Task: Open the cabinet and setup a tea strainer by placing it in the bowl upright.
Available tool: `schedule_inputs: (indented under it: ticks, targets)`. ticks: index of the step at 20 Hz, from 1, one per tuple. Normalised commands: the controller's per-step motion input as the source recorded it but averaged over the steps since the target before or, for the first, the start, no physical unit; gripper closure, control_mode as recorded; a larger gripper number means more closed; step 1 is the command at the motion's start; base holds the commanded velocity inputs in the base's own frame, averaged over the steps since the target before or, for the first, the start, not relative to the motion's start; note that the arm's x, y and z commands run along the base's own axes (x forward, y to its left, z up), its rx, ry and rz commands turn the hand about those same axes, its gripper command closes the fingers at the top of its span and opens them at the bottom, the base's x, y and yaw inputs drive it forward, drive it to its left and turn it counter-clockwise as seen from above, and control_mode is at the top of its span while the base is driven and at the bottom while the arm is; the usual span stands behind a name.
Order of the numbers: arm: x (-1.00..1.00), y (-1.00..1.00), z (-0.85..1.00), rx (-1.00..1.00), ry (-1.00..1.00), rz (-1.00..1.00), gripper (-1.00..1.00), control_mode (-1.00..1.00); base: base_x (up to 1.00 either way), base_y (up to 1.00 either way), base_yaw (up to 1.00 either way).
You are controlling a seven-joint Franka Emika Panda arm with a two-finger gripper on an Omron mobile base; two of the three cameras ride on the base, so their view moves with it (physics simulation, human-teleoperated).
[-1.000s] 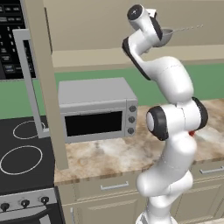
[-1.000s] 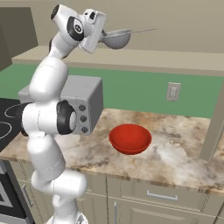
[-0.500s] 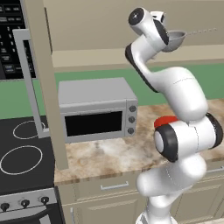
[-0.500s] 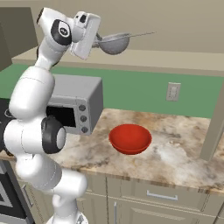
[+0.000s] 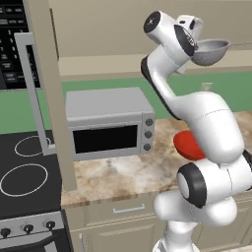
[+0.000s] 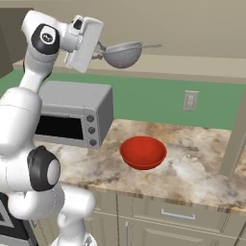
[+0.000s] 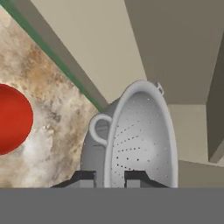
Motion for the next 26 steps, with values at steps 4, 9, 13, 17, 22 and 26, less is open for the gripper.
schedule_inputs:
  ticks: [4,9,13,17,22,26]
  targets:
    - [-0.79,0.02,0.18,0.08,0.00,-0.27,1.00,-1.00,0.00,0.00,0.00]
    - [-0.79,0.00,0.00,0.11,0.00,-0.26,1.00,-1.00,0.00,0.00,0.00]
    - [-0.64,0.00,0.00,0.20,0.00,-0.14,1.00,-1.00,0.00,0.00,0.00]
    - [-0.52,-0.10,0.00,0.21,-0.15,-0.01,1.00,-1.00,0.00,0.00,0.00]
    - [-0.48,-0.13,0.00,0.23,-0.21,0.00,1.00,-1.00,0.00,0.00,0.00]
    - [-0.42,-0.20,0.00,0.20,-0.22,0.03,1.00,-1.00,0.00,0.00,0.00]
